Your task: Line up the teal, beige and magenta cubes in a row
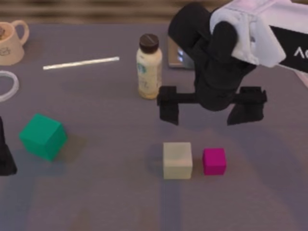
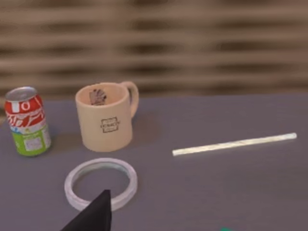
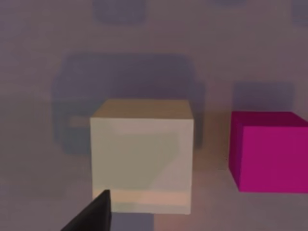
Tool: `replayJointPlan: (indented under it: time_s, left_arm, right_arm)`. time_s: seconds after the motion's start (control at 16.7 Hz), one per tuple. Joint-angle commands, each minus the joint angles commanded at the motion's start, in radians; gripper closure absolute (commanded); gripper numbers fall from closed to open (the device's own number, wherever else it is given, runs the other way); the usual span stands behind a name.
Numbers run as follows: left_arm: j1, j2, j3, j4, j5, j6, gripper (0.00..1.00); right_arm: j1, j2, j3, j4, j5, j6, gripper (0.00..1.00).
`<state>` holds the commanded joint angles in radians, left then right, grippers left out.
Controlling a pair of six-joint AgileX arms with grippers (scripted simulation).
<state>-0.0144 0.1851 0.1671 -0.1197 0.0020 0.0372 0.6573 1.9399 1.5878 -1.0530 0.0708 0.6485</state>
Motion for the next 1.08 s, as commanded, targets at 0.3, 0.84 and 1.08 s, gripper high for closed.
replayJointPlan:
  time_s: [0.3, 0.84, 1.08]
  left_arm:
    - [-0.020, 0.390, 0.286, -0.210, -0.002, 0.066, 0.00]
    - [-0.065, 1.239, 0.857, -0.655, -0.006, 0.203, 0.00]
    - [-0.081, 1.513, 1.064, -0.806, -0.005, 0.250, 0.00]
  right_arm:
    - [-0.145, -0.437, -0.328, 0.196, 0.068, -0.171, 0.00]
    - [-0.467, -1.395, -1.141, 0.643, 0.074, -0.509, 0.00]
    - [-0.567, -1.688, -1.395, 0.840, 0.018, -0.599, 0.00]
